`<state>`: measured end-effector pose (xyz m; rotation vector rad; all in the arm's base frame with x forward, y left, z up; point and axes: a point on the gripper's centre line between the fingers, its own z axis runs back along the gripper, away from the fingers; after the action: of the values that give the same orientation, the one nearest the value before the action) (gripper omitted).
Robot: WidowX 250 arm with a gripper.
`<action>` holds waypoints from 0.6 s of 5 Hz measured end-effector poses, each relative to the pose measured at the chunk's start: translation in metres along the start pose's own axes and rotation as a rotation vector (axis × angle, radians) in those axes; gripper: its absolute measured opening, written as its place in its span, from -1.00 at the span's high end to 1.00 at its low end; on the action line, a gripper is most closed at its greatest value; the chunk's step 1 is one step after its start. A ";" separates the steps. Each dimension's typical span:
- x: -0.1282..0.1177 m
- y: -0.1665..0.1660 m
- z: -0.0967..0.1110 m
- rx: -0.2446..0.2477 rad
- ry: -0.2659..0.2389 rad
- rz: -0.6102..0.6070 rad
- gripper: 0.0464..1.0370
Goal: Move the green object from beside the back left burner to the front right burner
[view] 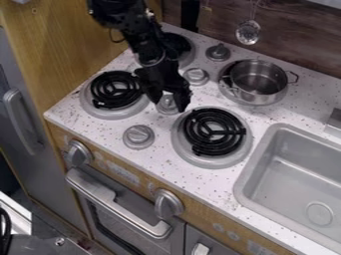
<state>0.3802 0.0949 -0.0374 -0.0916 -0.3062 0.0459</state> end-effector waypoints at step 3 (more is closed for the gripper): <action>0.071 0.039 0.021 0.147 -0.131 -0.002 -0.92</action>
<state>0.4403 0.1394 -0.0005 0.0580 -0.4328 0.0726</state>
